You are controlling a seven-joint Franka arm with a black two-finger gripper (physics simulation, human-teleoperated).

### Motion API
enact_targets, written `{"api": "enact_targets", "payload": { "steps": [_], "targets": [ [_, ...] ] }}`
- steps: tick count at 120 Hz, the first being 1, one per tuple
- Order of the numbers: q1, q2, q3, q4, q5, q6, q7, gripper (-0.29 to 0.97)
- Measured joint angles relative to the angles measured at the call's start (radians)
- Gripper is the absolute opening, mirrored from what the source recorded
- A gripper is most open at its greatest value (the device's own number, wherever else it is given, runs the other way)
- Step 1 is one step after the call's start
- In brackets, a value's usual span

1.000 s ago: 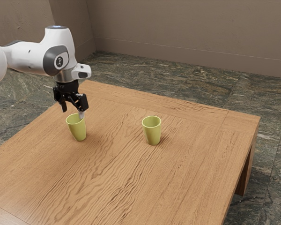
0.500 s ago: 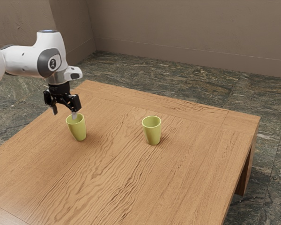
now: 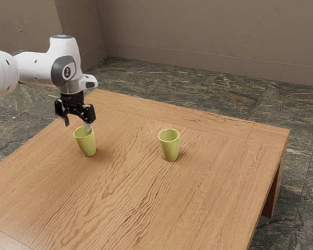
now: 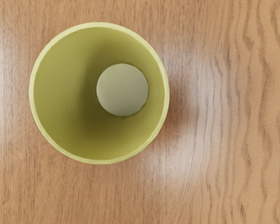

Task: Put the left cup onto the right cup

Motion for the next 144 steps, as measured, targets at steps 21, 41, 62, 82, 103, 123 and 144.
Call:
{"api": "enact_targets", "payload": {
  "steps": [21,41,62,82,103,123,144],
  "targets": [
    [0.015,0.011,-0.003,0.004,0.000,0.001,-0.007,0.68],
    [0.027,0.013,-0.010,0.005,0.000,0.006,-0.012,0.68],
    [0.044,0.013,-0.016,0.005,0.001,0.016,-0.016,0.68],
    [0.054,0.017,-0.021,0.005,0.003,0.028,-0.019,0.68],
    [0.071,0.033,-0.036,0.025,0.006,0.037,-0.022,0.68],
    [0.083,0.060,-0.039,0.042,0.008,0.042,-0.026,0.68],
    [0.103,0.074,-0.040,0.054,0.008,0.044,-0.028,0.68]
  ]
}}
